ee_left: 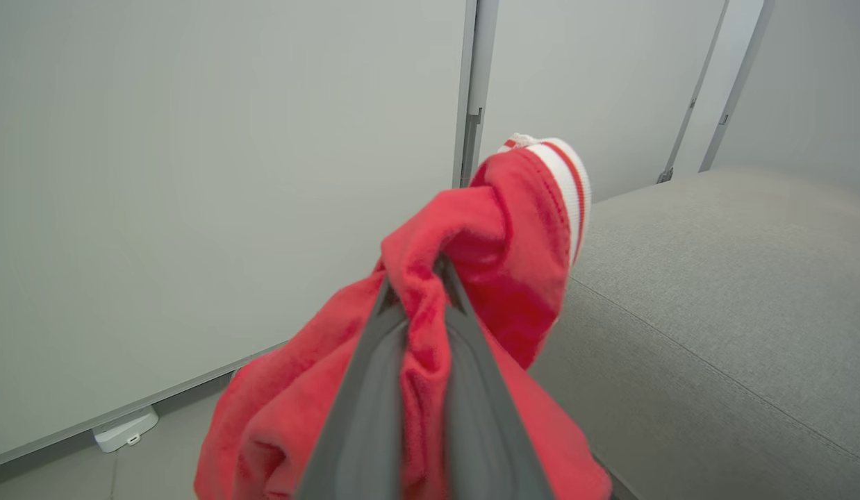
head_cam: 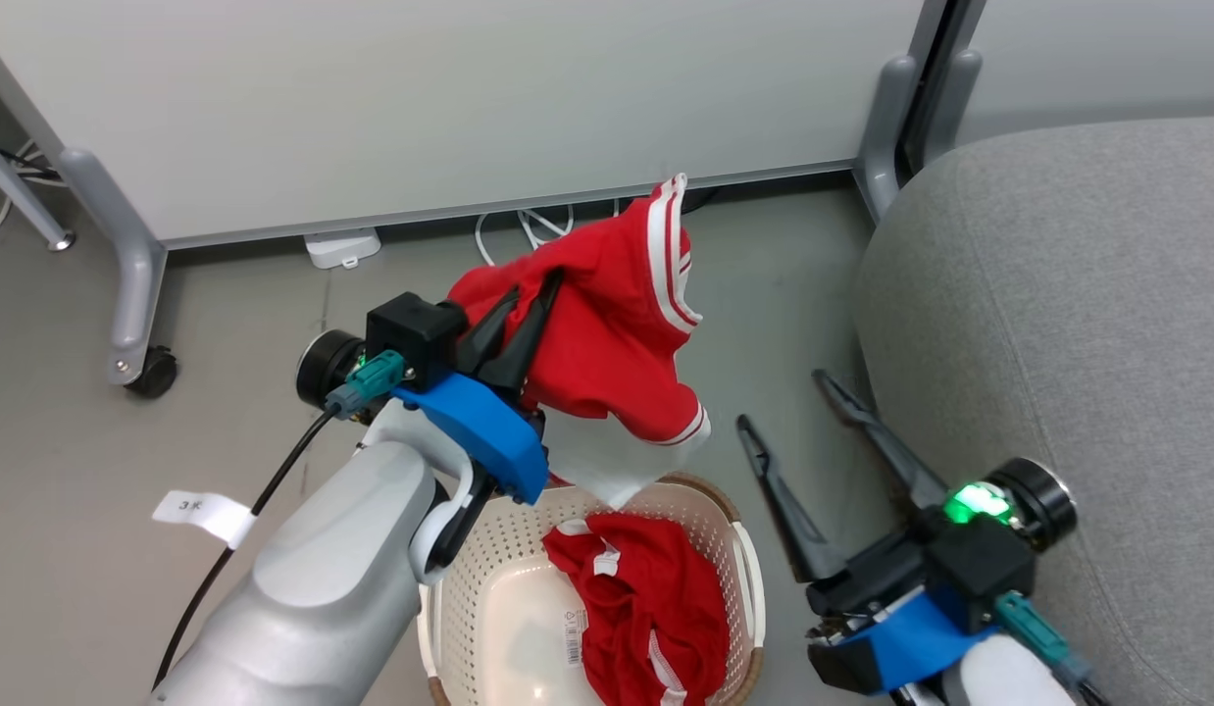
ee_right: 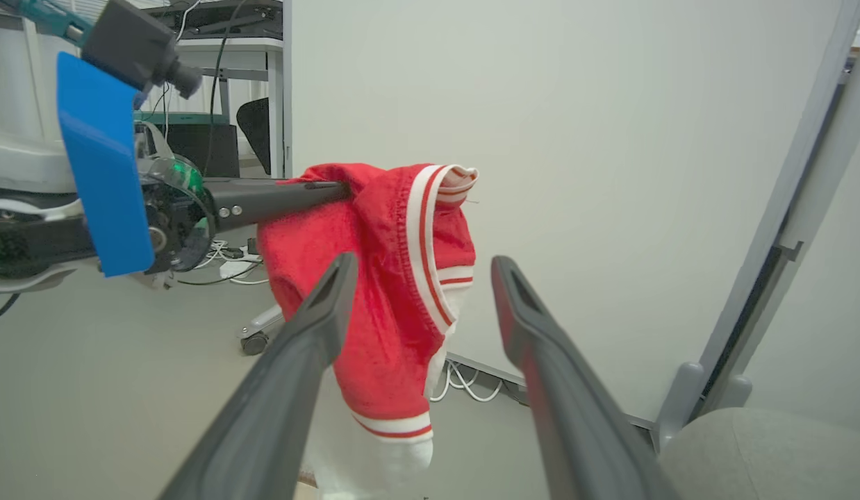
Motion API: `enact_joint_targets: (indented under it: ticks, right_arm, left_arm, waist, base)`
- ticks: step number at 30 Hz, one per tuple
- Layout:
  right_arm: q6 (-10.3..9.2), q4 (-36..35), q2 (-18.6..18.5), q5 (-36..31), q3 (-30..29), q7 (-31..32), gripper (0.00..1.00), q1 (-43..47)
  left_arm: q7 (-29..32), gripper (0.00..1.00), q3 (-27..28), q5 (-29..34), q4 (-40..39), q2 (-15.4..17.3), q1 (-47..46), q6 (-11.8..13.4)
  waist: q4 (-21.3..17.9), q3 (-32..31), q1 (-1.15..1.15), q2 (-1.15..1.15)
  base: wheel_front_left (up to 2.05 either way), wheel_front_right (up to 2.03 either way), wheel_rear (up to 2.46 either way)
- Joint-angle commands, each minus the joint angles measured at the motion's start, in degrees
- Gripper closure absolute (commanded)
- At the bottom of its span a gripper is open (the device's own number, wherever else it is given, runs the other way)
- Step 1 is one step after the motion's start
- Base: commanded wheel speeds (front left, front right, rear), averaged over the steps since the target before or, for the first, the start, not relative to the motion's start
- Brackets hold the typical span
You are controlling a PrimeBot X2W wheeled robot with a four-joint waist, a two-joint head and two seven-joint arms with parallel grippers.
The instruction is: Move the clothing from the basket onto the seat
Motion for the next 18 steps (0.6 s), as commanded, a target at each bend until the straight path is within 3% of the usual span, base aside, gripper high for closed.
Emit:
enact_joint_targets:
  ticks: [1,8,18]
  right_arm:
    - [0.03,1.3,-1.13,-0.73,2.21,0.0,0.0,-2.17]
    - [0.03,8.94,-2.41,-4.47,8.87,-0.01,0.0,-9.38]
    - [0.02,20.21,0.03,-11.49,10.17,-0.01,0.0,-17.77]
  left_arm:
    - [-0.28,1.0,-0.19,0.33,-0.15,-0.5,-1.28,-0.26]
    - [-0.29,1.0,-1.09,1.02,-0.19,-2.5,-2.93,-0.55]
    - [-0.29,1.0,-2.24,1.99,0.05,-5.76,-4.56,-1.15]
  waist:
    - [0.59,0.37,0.0,0.0]
    - [2.5,1.41,0.0,0.0]
    - [4.71,3.52,0.0,0.0]
  base:
    - [0.0,0.0,0.0]
    - [0.0,0.0,0.0]
    - [0.0,0.0,0.0]
